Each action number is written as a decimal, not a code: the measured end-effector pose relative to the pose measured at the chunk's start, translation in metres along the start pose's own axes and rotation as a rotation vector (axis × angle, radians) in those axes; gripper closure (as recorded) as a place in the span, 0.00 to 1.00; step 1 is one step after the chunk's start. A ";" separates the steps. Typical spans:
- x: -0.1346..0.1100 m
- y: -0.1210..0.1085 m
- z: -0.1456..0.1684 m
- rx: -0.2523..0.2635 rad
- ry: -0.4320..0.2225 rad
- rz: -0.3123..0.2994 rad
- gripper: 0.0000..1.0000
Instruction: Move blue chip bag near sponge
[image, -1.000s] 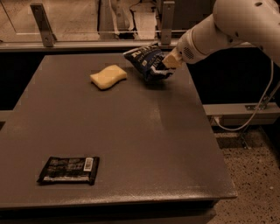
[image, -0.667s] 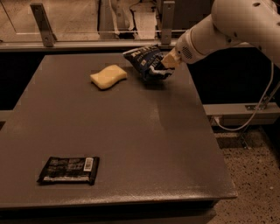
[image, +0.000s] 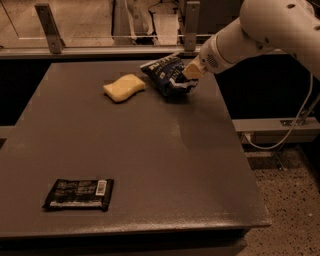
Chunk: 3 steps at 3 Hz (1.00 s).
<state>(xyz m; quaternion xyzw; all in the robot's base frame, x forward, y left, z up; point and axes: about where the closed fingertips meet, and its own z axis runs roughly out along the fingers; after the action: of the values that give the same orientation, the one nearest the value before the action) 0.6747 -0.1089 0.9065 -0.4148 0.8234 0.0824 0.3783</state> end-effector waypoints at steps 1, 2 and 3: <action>0.000 0.001 0.002 -0.003 0.001 -0.001 0.12; 0.001 0.000 0.001 -0.018 0.013 -0.035 0.00; 0.013 -0.025 -0.008 -0.014 0.078 -0.072 0.00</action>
Offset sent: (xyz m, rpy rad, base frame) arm 0.0011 -0.0081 0.0008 -0.0562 0.0019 0.0748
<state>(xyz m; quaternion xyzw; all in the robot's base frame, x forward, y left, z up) 0.6845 -0.1366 0.9073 -0.4497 0.8215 0.0585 0.3456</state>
